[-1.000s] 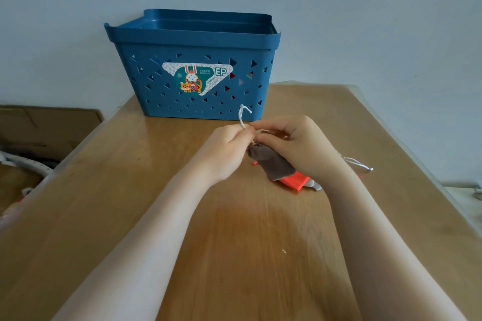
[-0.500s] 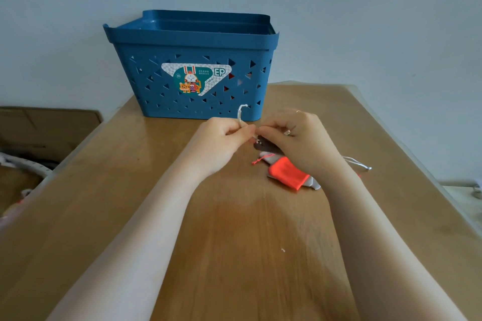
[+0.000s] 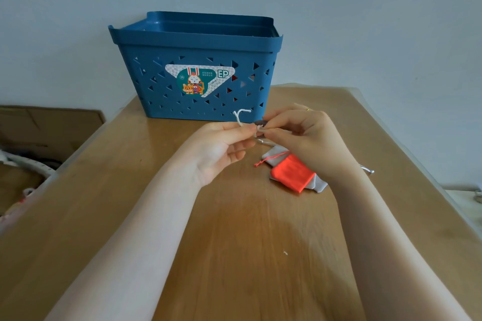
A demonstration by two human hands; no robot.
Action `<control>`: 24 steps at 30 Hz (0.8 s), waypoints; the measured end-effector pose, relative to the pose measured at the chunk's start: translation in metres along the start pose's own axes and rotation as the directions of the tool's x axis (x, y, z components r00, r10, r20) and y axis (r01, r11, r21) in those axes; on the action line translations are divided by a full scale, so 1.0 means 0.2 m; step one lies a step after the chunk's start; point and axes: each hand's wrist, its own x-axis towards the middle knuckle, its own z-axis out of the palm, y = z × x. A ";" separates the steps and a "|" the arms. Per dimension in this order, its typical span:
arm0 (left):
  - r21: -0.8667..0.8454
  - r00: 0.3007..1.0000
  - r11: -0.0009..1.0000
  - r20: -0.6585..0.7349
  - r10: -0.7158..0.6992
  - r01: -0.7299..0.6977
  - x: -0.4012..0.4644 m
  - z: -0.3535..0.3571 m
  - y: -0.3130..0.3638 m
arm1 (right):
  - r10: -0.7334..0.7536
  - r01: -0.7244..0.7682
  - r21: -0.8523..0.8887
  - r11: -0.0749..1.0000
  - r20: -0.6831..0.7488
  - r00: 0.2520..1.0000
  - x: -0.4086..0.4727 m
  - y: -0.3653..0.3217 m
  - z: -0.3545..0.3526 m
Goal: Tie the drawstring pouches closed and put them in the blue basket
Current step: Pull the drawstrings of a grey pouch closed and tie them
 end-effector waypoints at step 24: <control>0.719 0.741 0.454 0.128 0.659 -0.527 -0.04 0.06 0.00 | 0.249 -0.248 0.109 0.963 0.006 0.968 0.01 -0.06 0.01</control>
